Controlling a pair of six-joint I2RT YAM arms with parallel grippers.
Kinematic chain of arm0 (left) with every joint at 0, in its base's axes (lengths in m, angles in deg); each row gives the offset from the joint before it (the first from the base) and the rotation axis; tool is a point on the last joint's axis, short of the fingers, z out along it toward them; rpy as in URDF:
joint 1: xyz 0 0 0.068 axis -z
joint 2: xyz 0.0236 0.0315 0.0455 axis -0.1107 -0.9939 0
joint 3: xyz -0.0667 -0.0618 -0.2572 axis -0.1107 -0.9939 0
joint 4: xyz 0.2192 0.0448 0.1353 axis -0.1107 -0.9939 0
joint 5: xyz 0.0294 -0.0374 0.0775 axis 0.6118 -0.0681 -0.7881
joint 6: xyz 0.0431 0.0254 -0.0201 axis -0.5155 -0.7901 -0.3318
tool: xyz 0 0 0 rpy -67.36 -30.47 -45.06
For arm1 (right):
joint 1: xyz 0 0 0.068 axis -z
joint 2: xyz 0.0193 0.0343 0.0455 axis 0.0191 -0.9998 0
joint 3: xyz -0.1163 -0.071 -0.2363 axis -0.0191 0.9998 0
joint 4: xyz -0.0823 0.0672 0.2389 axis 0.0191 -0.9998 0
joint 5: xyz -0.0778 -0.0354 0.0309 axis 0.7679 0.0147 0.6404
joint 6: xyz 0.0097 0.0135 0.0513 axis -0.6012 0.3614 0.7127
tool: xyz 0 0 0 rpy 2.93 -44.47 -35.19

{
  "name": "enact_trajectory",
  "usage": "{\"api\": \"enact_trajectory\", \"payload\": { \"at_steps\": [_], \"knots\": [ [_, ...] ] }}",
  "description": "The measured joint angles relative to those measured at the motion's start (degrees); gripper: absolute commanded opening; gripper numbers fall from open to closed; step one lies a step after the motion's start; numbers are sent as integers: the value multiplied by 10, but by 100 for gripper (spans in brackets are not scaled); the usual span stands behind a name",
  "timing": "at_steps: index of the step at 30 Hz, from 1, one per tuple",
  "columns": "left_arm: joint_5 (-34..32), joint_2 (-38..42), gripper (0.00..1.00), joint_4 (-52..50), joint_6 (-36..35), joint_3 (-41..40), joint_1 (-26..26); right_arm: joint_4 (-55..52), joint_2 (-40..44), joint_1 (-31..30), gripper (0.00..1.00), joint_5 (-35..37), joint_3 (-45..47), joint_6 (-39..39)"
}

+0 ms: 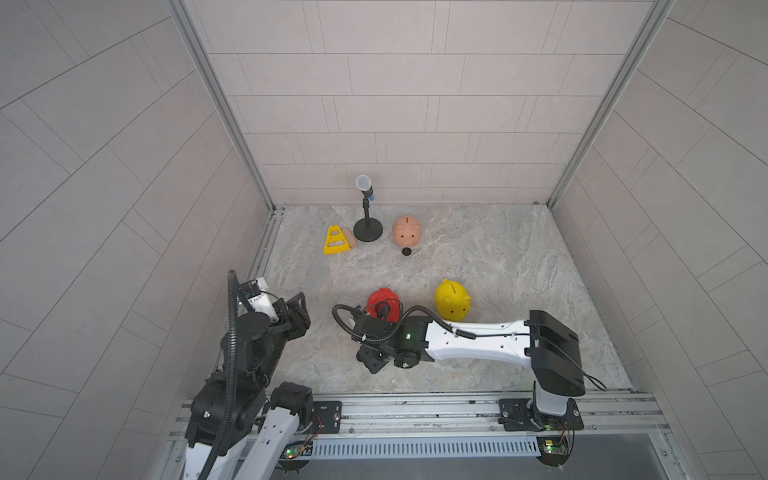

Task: Close piggy banks
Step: Move the knob to the center of the board.

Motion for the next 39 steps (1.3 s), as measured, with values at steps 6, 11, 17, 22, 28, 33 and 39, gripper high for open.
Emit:
{"api": "enact_trajectory", "payload": {
  "at_steps": [6,11,17,22,28,33,39],
  "knots": [
    [-4,8,66,-1,-6,-7,0,-17,-80,1,28,11,-60,-1],
    [-4,8,65,-1,-6,-8,0,-30,-119,1,27,15,-82,-2],
    [-4,7,65,-1,-6,-8,0,-41,-144,2,24,17,-101,-5],
    [-4,6,66,-1,-6,-8,0,-43,-151,3,23,17,-106,-7],
    [-4,4,66,-1,-6,-9,0,-42,-157,5,20,17,-108,-7],
    [-4,4,66,-1,-6,-10,0,-43,-160,5,17,18,-108,-9],
    [-4,2,66,-1,-6,-10,0,-55,-164,4,10,26,-115,-20]
  ]
}}
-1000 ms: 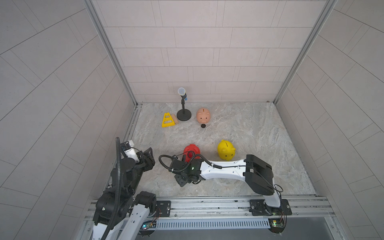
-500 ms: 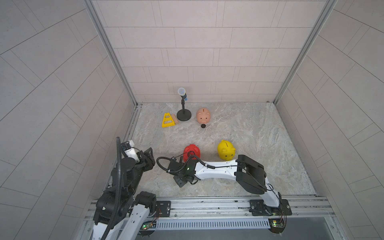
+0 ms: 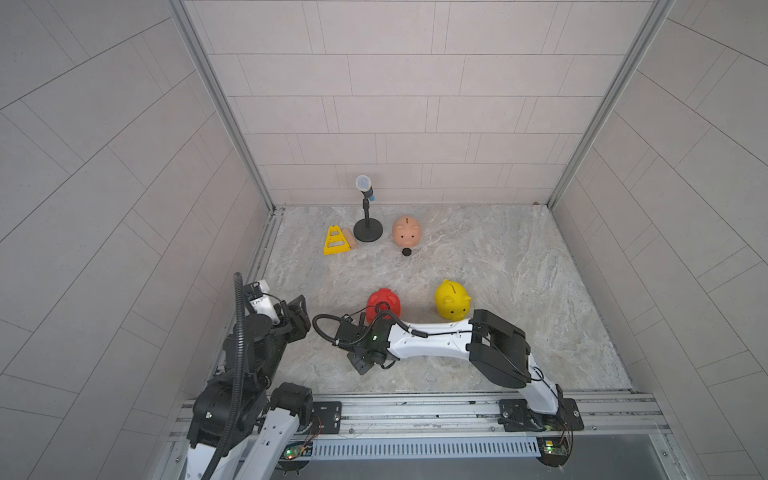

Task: Close piggy banks
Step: Move the knob to the center of the board.

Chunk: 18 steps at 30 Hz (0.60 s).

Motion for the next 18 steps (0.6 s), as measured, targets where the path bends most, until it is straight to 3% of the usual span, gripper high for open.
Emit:
{"api": "enact_trajectory", "payload": {
  "at_steps": [10,18],
  "knots": [
    [-2,-7,66,0,0,0,0,7,7,-8,0,23,17,-13],
    [-2,-9,66,0,0,-1,0,18,119,9,0,43,180,-6]
  ]
}}
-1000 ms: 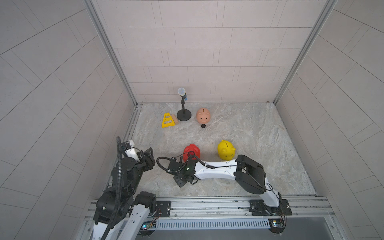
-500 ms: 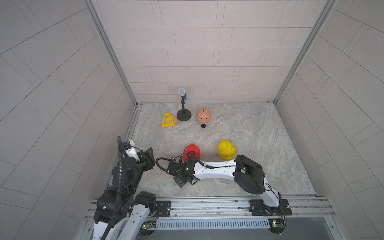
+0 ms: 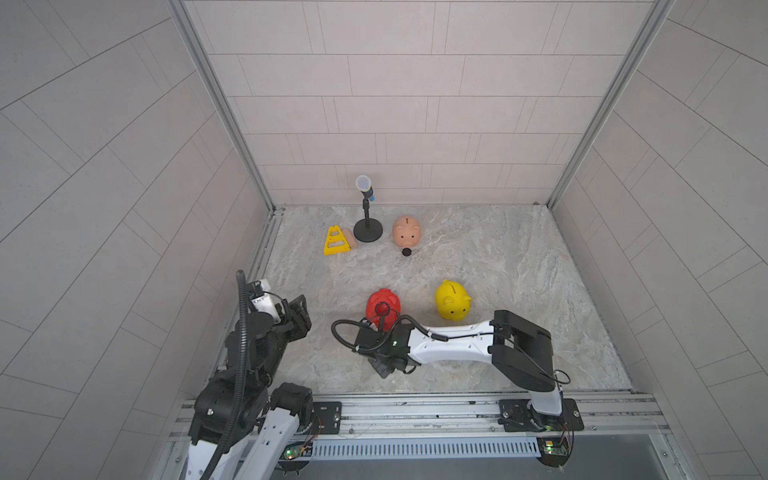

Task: Close piggy banks
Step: Move the knob to the center of the board.

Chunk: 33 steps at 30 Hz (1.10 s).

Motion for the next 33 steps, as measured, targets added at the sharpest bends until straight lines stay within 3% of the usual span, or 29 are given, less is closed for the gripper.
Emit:
{"api": "enact_trajectory", "payload": {
  "at_steps": [9,13,23,33],
  "knots": [
    [0,-16,66,0,0,0,0,16,143,84,0,0,186,16],
    [0,-18,67,0,0,0,0,28,159,115,2,-9,206,18],
    [1,-21,67,0,0,0,-2,47,156,118,17,-14,206,23],
    [2,-22,68,0,0,0,-2,47,151,118,0,-9,200,21]
  ]
}}
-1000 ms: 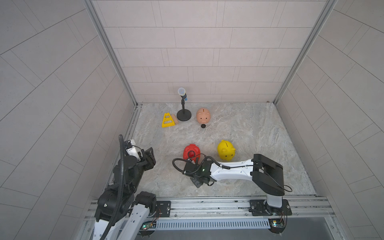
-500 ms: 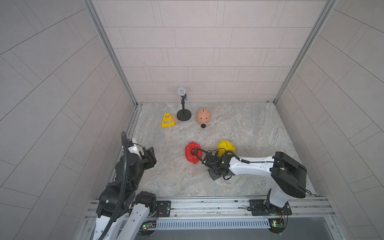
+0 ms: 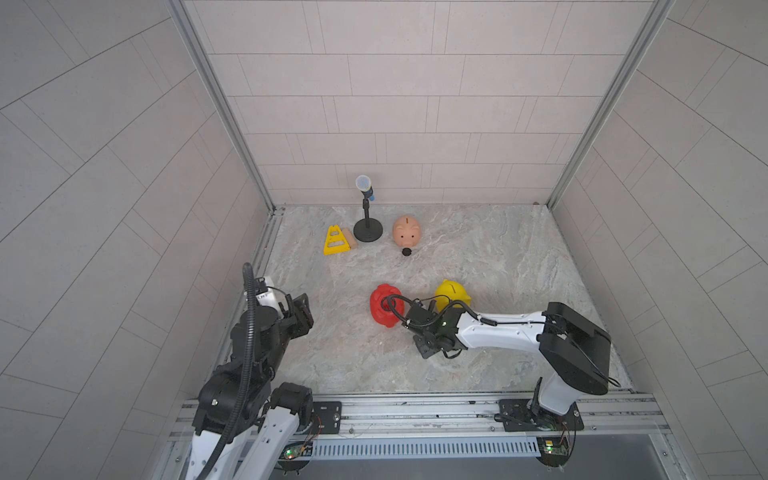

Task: Close piggy banks
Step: Move the knob to the center of the board, then pick up the knob at the center of the board.

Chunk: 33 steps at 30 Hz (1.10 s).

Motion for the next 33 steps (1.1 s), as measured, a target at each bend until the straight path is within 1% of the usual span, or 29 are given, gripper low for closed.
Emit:
{"api": "enact_trajectory", "payload": {
  "at_steps": [7,11,13,17,21,27,33],
  "knots": [
    [8,-3,68,1,0,-1,0,2,6,0,0,5,6,1],
    [31,-24,68,4,3,-2,0,-9,31,3,0,6,24,1],
    [53,-40,68,19,15,-9,0,-15,50,7,0,6,32,0],
    [111,-73,69,85,57,-54,0,-26,101,17,0,7,35,-1],
    [148,-123,69,154,97,-84,0,-45,143,24,0,10,26,-4],
    [205,-219,71,287,132,-103,0,-85,169,30,0,15,-12,-13],
    [260,-334,74,433,156,-116,-4,-109,172,32,0,10,-87,-53]
  ]
}}
